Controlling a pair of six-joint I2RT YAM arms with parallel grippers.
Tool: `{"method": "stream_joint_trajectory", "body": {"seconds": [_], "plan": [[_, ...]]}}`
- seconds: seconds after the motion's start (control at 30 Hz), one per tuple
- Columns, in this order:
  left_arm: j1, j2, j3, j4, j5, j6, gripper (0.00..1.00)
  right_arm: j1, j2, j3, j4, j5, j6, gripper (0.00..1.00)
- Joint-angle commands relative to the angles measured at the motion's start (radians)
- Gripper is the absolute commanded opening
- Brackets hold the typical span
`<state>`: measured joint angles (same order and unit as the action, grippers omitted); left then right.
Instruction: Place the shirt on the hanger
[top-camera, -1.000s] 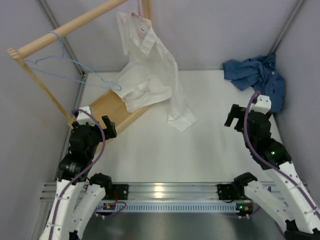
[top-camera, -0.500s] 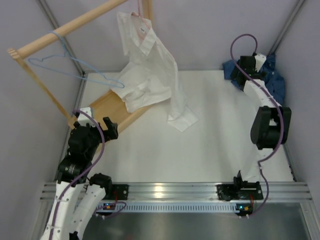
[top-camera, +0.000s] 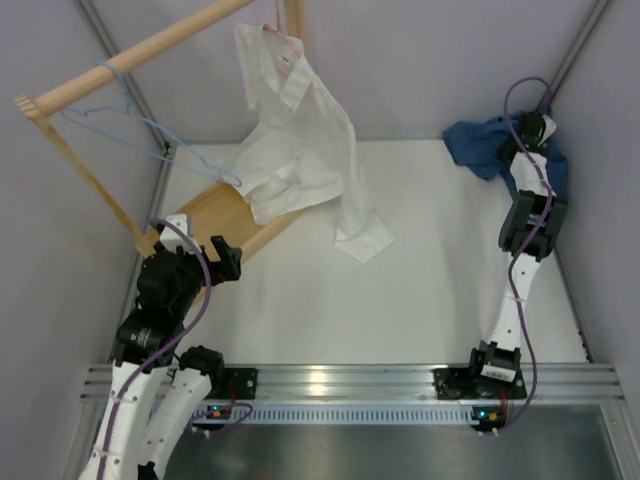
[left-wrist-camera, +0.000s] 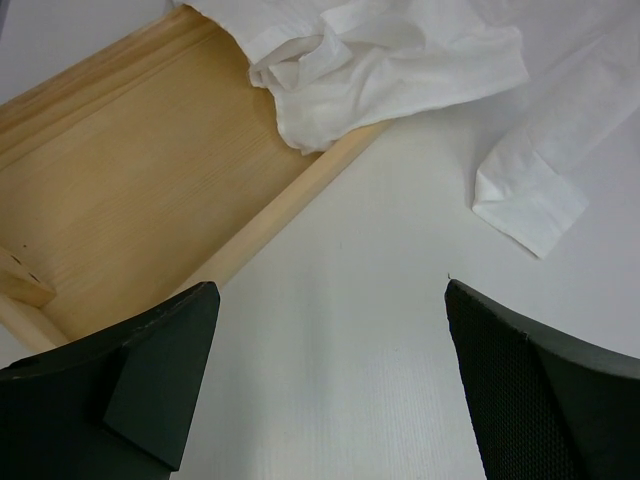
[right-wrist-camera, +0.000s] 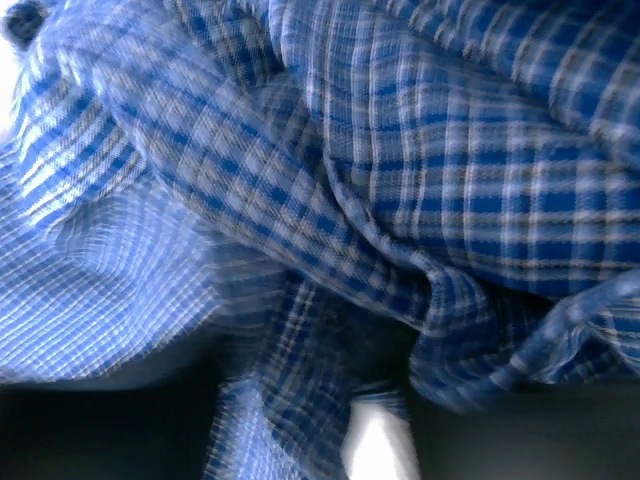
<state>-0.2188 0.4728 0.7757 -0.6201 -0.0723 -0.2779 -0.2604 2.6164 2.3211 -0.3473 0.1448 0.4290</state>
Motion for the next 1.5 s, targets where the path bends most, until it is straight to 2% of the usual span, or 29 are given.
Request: {"method": "stream_joint_trajectory", "body": {"seconds": [0.0, 0.07, 0.13, 0.17, 0.23, 0.27, 0.3, 0.33, 0.37, 0.4, 0.5, 0.57, 0.6, 0.67, 0.7, 0.73, 0.8, 0.83, 0.9, 0.97, 1.0, 1.03, 1.1, 1.13, 1.23, 1.33, 1.37, 1.4, 1.47], "plan": [[0.001, -0.008, -0.004, 0.06, 0.029, 0.006, 0.98, 0.006, 0.021, 0.04, 0.05, -0.139, 0.068, 0.27], [0.001, -0.007, -0.004, 0.06, 0.04, 0.006, 0.98, 0.007, -0.008, 0.011, 0.07, -0.215, 0.094, 0.0], [0.001, -0.006, -0.006, 0.065, 0.051, 0.006, 0.98, 0.018, -0.121, -0.079, 0.131, -0.243, 0.112, 0.0], [0.001, -0.005, -0.006, 0.068, 0.055, 0.008, 0.98, 0.024, -0.189, -0.258, 0.171, -0.241, 0.134, 0.0], [0.001, -0.005, -0.006, 0.066, 0.057, 0.009, 0.98, 0.052, -0.348, -0.491, 0.3, -0.194, 0.171, 0.0], [0.002, -0.006, -0.006, 0.069, 0.057, 0.009, 0.98, 0.064, -0.528, -0.737, 0.341, -0.115, 0.191, 0.0], [0.004, -0.007, -0.006, 0.069, 0.057, 0.009, 0.98, 0.081, -0.617, -0.86, 0.403, -0.082, 0.207, 0.0], [0.009, -0.003, -0.006, 0.069, 0.055, 0.009, 0.98, 0.117, -0.786, -0.955, 0.462, -0.035, 0.211, 0.0], [0.01, -0.003, -0.006, 0.071, 0.054, 0.008, 0.98, 0.14, -0.865, -1.129, 0.481, -0.021, 0.209, 0.0], [0.01, 0.001, -0.006, 0.071, 0.052, 0.009, 0.98, 0.171, -0.933, -1.202, 0.487, -0.01, 0.186, 0.0], [0.012, 0.01, -0.007, 0.074, 0.052, 0.011, 0.98, 0.411, -1.192, -1.446, 0.449, 0.057, 0.152, 0.0], [0.012, 0.016, -0.009, 0.074, 0.04, 0.009, 0.98, 0.524, -1.376, -1.626, 0.43, 0.149, 0.222, 0.0], [0.012, 0.017, -0.009, 0.072, 0.037, 0.009, 0.98, 0.647, -1.433, -1.685, 0.436, 0.171, 0.244, 0.0], [0.012, 0.021, -0.009, 0.074, 0.029, 0.008, 0.98, 0.774, -1.59, -1.784, 0.377, 0.284, 0.348, 0.0], [0.012, 0.023, -0.01, 0.072, 0.026, 0.009, 0.98, 0.917, -1.634, -1.815, 0.351, 0.321, 0.381, 0.0], [0.012, 0.024, -0.01, 0.072, 0.022, 0.008, 0.98, 0.991, -1.714, -1.836, 0.32, 0.356, 0.417, 0.0], [0.012, 0.026, -0.01, 0.072, 0.006, 0.009, 0.98, 1.198, -1.763, -1.881, 0.314, 0.435, 0.49, 0.0], [0.012, 0.024, -0.01, 0.072, 0.0, 0.011, 0.98, 1.255, -1.779, -1.879, 0.304, 0.45, 0.502, 0.0], [0.012, 0.023, -0.01, 0.071, -0.021, 0.009, 0.98, 1.355, -1.783, -1.853, 0.269, 0.423, 0.469, 0.37], [0.012, 0.02, -0.012, 0.072, -0.023, 0.011, 0.98, 1.38, -1.812, -1.812, 0.197, 0.383, 0.414, 0.66], [0.012, 0.017, -0.012, 0.072, -0.021, 0.009, 0.98, 1.379, -1.832, -1.797, 0.17, 0.363, 0.383, 0.72], [0.012, 0.017, -0.013, 0.072, -0.02, 0.008, 0.98, 1.38, -1.878, -1.754, 0.057, 0.369, 0.364, 0.78], [0.012, 0.016, -0.013, 0.072, -0.018, 0.003, 0.98, 1.363, -1.929, -1.715, -0.054, 0.383, 0.294, 0.96], [0.012, 0.017, -0.013, 0.074, -0.026, 0.0, 0.98, 1.344, -1.967, -1.677, -0.162, 0.363, 0.245, 1.0], [0.012, 0.021, -0.015, 0.072, -0.035, -0.004, 0.98, 1.21, -2.016, -1.623, -0.283, 0.209, 0.171, 0.99], [0.012, 0.027, -0.015, 0.072, -0.037, -0.006, 0.98, 1.055, -2.069, -1.625, -0.315, 0.249, 0.177, 1.0], [0.012, 0.029, -0.015, 0.074, -0.037, -0.004, 0.98, 1.009, -2.063, -1.629, -0.314, 0.256, 0.166, 0.99], [0.012, 0.03, -0.015, 0.072, -0.037, -0.006, 0.98, 0.901, -2.043, -1.625, -0.314, 0.25, 0.15, 0.99], [0.012, 0.032, -0.015, 0.072, -0.035, -0.004, 0.98, 0.77, -1.917, -1.593, -0.308, 0.158, 0.093, 0.99]]}}
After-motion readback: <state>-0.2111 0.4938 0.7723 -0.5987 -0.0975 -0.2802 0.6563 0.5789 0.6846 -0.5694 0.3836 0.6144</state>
